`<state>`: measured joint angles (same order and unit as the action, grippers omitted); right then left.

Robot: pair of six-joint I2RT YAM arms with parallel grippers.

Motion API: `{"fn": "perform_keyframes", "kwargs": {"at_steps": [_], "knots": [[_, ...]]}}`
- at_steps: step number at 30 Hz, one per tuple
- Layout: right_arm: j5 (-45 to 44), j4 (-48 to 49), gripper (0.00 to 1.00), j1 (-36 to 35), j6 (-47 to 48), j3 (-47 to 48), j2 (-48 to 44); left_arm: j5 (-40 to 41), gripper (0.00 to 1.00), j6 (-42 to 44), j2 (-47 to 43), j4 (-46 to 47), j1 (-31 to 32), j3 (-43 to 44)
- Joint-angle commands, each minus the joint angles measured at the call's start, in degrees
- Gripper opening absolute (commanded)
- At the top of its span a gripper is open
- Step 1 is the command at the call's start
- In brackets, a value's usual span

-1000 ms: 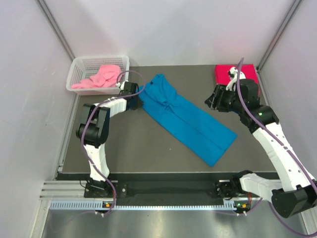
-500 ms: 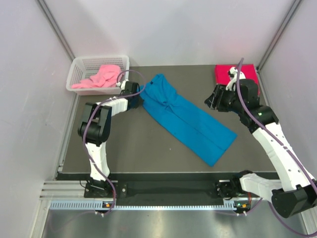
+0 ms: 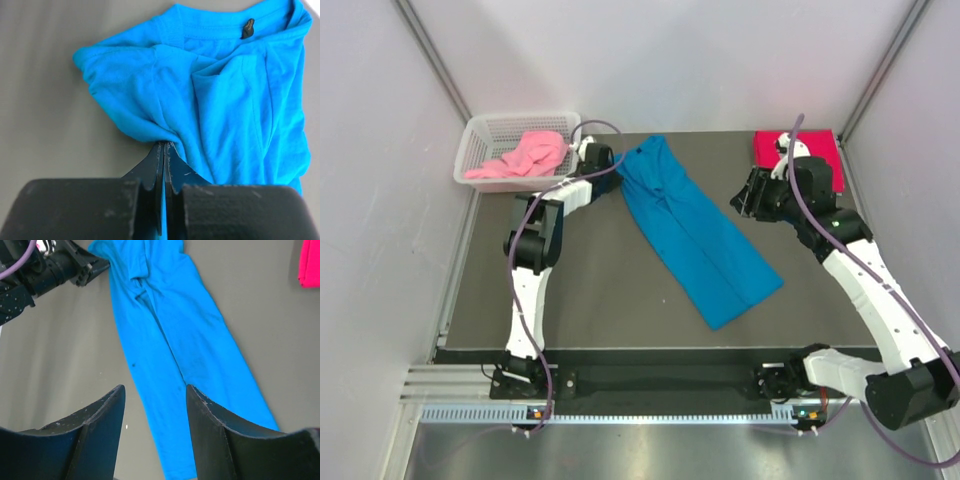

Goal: Fold and stack the t-shirts
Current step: Fold the tshirt

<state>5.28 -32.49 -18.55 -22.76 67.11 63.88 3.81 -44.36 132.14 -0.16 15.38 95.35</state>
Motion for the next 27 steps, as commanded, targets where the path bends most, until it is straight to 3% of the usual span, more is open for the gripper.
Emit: {"fn": "perform_keyframes", "kwargs": {"at_steps": [1, 3, 7, 14, 19, 23, 27], "knots": [[-1.1, 3.9, 0.52, 0.5, 0.2, 0.5, 2.0, -0.1, 0.00, 2.5, 5.1, -2.5, -0.3, 5.8], [-0.8, 3.9, 0.52, 0.8, 0.5, 1.1, 3.4, -0.8, 0.00, 3.6, 6.6, -4.5, -0.3, 10.1], [-0.8, 3.7, 0.53, 0.8, 1.1, 1.1, 3.8, -3.5, 0.12, 5.9, 3.3, -7.6, -0.3, 9.6], [0.3, 4.6, 0.52, 0.9, 1.1, -1.3, 1.5, -3.5, 0.36, 5.7, -16.5, -6.8, -0.1, -9.6], [4.1, 4.5, 0.52, 1.0, 1.0, -2.4, 0.7, -11.9, 0.38, 3.4, -24.7, -11.3, 2.6, -17.8], [4.2, 1.9, 0.52, 1.0, 1.3, -2.2, -0.1, -10.1, 0.38, -2.7, -36.2, -5.0, 9.7, -34.4], [4.0, -1.6, 0.52, 1.5, 1.1, -1.9, -1.0, -6.0, 0.38, -10.5, -47.3, -1.6, 21.3, -43.7]]}}
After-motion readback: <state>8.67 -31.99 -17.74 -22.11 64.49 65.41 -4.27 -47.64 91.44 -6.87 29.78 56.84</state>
